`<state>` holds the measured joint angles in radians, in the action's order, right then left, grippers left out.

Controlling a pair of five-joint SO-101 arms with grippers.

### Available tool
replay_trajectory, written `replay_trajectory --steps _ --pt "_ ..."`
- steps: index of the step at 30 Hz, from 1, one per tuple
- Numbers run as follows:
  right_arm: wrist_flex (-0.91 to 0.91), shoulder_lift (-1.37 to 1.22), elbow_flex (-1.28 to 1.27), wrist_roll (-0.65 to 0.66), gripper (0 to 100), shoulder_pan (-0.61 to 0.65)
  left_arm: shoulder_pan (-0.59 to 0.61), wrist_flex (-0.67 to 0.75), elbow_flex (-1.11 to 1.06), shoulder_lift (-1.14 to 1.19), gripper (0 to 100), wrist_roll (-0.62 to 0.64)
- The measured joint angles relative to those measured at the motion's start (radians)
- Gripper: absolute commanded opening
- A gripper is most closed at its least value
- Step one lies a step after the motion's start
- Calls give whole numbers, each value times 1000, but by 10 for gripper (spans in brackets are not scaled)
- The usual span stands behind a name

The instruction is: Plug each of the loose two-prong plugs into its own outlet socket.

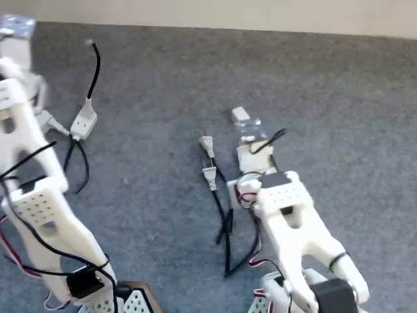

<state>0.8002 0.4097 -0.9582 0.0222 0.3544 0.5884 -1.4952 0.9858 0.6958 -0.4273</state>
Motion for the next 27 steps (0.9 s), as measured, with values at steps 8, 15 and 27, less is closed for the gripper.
replay_trajectory --steps 8,15,27 --pt "-5 -78 15 -41 262 55 127 0 0 0 232 -41" --pt "-57 -207 58 -48 40 55 172 0 0 0 232 -43" --pt "-23 -308 187 -21 4 -15 189 71 0 75 232 -44"
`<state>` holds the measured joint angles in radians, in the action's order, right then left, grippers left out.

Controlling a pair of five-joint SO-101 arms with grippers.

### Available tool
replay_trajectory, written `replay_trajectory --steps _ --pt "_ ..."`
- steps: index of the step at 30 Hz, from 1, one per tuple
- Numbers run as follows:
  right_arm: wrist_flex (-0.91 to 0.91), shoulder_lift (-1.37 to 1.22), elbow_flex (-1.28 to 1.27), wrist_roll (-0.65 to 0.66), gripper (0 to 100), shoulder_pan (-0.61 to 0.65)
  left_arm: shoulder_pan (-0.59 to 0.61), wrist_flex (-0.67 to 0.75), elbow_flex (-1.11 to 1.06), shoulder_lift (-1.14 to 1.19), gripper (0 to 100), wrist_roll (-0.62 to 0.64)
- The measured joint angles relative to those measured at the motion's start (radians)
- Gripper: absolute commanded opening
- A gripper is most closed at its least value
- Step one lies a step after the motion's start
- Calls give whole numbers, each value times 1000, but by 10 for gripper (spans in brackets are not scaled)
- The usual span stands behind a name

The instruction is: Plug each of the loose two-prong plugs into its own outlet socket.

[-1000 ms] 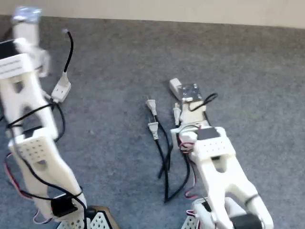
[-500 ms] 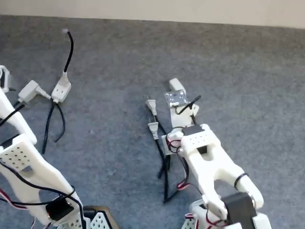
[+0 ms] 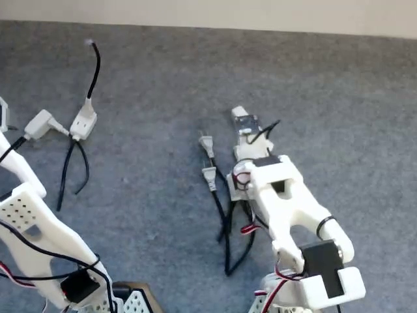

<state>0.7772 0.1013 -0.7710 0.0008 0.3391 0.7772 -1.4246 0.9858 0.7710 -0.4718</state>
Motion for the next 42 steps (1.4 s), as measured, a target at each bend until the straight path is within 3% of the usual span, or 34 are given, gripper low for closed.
replay_trajectory --steps 12,16,23,26,33,37,42 --pt "331 290 135 219 5 311 0 26 0 11 232 0" --pt "315 232 144 236 5 483 2 26 0 11 232 0" --pt "115 -15 144 236 6 732 49 26 0 11 232 0" --pt "57 -143 157 236 38 749 60 26 0 11 232 -20" --pt "49 -198 192 226 307 756 64 -35 0 11 232 -118" --pt "110 -104 190 221 318 741 64 -69 17 11 232 -130" --pt "245 137 190 186 318 572 38 -247 112 -5 232 -132"
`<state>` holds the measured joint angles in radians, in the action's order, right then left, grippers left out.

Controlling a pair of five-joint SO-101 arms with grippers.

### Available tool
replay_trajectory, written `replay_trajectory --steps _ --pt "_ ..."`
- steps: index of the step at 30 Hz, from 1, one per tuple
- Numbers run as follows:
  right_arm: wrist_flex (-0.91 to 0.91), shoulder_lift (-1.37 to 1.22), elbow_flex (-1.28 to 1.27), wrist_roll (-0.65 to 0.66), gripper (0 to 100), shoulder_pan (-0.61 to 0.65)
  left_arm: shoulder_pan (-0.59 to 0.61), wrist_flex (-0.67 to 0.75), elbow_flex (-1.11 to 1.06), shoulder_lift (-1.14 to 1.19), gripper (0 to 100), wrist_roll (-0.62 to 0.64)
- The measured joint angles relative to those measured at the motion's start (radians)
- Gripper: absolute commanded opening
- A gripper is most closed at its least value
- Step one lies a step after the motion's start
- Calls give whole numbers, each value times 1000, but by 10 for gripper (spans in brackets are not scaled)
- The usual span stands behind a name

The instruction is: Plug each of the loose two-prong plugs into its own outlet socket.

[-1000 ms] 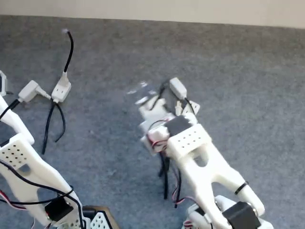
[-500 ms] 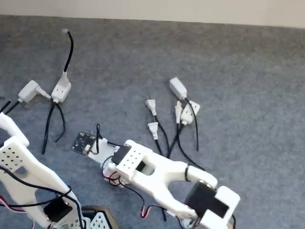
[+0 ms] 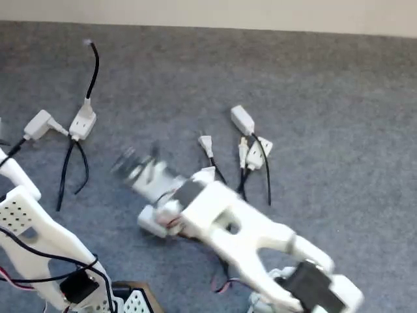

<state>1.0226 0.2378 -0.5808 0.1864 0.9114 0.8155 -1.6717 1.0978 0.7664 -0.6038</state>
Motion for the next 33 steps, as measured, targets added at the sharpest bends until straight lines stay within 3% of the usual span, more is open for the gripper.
replay_trajectory --steps 4,7,12,18,21,27,33 --pt "104 213 0 -20 318 -192 -72 -91 6 -71 232 -2" --pt "150 339 -23 -20 318 -247 -137 -101 -100 -138 232 -2" --pt "91 512 -252 -18 318 -311 -256 -101 -465 -319 232 -94" --pt "-44 637 -549 5 318 -520 -430 -87 -982 -686 231 -210" --pt "-71 660 -618 18 318 -588 -502 -3 -1237 -905 231 -256" --pt "-178 667 -776 26 318 -605 -600 313 -1786 -1293 232 -279" --pt "-187 671 -787 26 318 -605 -664 512 -2114 -1567 234 -238"
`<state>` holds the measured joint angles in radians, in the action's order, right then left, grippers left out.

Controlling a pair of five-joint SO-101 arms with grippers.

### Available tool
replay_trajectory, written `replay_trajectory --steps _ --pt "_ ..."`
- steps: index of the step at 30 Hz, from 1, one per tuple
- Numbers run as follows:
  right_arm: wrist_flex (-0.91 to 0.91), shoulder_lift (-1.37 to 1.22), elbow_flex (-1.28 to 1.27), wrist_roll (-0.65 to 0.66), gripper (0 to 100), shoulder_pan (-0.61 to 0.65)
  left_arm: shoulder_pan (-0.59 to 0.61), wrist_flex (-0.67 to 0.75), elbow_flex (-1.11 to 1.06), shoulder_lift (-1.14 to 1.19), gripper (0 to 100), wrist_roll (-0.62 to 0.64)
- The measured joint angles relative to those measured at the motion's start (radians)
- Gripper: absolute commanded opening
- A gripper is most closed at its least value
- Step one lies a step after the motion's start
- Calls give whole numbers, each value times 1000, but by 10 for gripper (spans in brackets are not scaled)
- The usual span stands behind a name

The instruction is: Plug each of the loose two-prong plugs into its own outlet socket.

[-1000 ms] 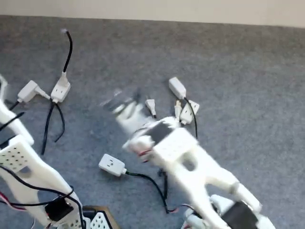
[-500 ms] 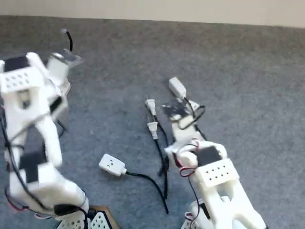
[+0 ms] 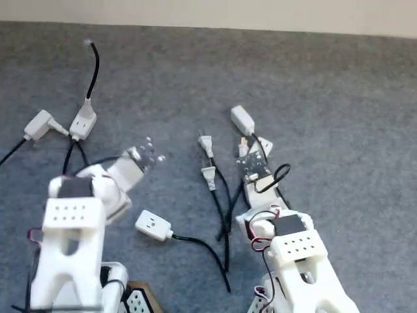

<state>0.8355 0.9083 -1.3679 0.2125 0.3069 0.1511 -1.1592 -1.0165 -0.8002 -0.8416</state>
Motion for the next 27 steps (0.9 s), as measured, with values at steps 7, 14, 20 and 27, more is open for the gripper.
replay_trajectory --steps 7,14,20,27 --pt "-17 0 -3 -9 318 0 -176 28 -74 -130 234 112" --pt "-20 0 -3 -9 318 0 -250 63 -138 -135 233 172" --pt "-20 0 -3 -9 318 0 -245 140 -282 -146 232 130" --pt "-20 0 -3 -9 318 0 -132 44 -311 -147 232 -23"
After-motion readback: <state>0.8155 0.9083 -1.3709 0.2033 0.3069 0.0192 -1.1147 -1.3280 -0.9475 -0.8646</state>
